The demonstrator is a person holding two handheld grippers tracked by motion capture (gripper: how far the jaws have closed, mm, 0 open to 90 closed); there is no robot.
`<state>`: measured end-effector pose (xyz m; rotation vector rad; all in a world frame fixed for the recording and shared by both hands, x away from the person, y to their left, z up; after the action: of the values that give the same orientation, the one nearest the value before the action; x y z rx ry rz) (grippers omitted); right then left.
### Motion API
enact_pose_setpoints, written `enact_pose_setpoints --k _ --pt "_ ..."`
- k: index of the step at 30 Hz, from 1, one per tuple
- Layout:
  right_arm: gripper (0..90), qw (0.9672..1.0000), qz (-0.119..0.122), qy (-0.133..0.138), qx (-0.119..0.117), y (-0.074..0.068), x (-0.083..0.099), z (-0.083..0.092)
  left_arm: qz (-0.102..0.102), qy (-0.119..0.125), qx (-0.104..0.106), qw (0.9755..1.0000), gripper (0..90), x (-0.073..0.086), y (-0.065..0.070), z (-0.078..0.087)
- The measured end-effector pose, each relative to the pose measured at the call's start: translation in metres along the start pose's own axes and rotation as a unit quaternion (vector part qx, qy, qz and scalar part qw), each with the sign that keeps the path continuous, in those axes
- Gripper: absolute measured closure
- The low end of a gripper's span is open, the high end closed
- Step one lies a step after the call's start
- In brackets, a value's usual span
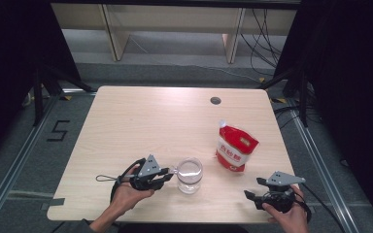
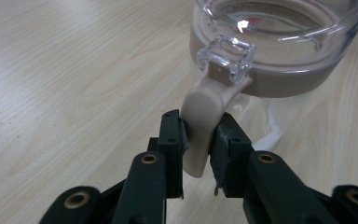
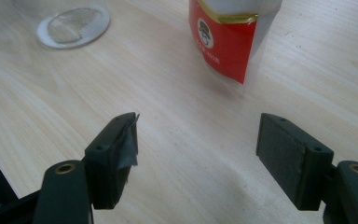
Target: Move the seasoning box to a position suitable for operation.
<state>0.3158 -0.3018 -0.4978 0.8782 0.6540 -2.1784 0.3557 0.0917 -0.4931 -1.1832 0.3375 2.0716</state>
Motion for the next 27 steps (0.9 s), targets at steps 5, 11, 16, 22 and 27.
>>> enact_pose_setpoints --k 5,11,16,22,27 --pt "30.0 1.0000 -0.008 0.003 -0.002 -0.001 -0.001 0.000 0.010 0.003 0.005 0.9999 71.7 0.001 0.001 0.000" --pt "29.9 0.9999 0.015 0.007 0.003 0.002 -0.001 0.000 0.003 0.001 0.010 0.9999 58.7 0.000 0.003 0.003" --pt "29.9 1.0000 0.004 0.007 -0.003 0.001 -0.001 0.000 0.018 0.006 0.004 0.9998 52.0 -0.001 0.002 0.009" --pt "29.6 0.9999 0.003 0.009 -0.005 0.000 -0.001 -0.001 0.025 0.014 0.010 0.9995 49.4 -0.002 0.001 0.018" --pt "29.3 0.9999 0.012 0.009 -0.007 0.002 0.000 -0.001 0.033 0.017 0.016 0.9992 48.1 -0.005 0.000 0.026"
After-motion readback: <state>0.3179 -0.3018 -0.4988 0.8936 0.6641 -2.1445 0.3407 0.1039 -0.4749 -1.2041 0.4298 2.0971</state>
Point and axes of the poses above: each handheld gripper's, and its own axes: z roughly backward along the jaws, x roughly out of its underside, y roughly to its right, the point moved 2 cm from there along -z, roughly forward along the jaws, and after that the axes turned 12 degrees about -x, right-handed, at the moved point
